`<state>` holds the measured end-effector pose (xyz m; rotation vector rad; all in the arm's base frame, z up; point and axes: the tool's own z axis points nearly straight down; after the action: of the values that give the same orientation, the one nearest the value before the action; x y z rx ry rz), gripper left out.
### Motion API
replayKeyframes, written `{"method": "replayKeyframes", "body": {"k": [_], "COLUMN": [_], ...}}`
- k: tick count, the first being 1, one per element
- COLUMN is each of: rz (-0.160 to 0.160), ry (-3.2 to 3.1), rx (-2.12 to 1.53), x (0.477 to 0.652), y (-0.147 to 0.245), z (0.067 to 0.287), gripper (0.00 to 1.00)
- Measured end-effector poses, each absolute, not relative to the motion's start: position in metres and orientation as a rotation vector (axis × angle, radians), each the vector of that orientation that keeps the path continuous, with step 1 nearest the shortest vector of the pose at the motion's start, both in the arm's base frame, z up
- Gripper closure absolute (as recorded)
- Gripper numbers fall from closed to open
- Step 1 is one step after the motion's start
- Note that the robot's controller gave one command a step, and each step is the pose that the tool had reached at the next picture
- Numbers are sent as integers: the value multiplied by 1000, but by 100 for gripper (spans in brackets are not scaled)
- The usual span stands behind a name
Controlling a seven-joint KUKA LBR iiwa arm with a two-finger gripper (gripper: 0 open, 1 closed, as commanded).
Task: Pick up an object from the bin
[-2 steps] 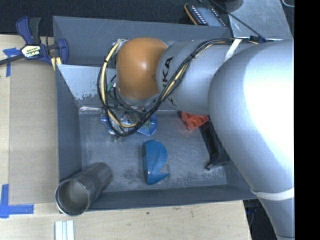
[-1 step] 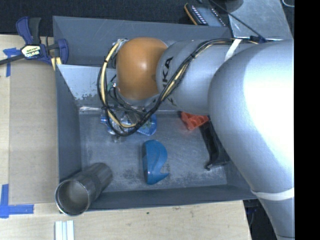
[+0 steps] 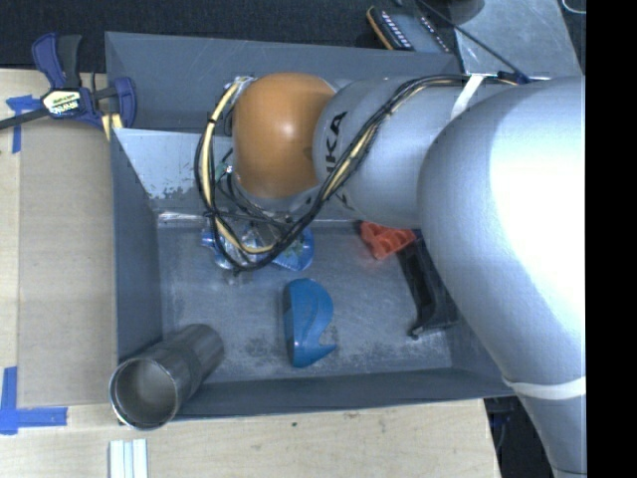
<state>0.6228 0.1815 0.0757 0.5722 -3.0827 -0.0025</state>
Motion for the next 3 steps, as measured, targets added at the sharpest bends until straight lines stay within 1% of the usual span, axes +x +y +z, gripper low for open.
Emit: {"method": "replayKeyframes", "body": {"k": [3], "rz": [-3], "ry": [-3081], "rx": [569], "x": [622], "y": [181], "z": [134], "gripper": [100]}}
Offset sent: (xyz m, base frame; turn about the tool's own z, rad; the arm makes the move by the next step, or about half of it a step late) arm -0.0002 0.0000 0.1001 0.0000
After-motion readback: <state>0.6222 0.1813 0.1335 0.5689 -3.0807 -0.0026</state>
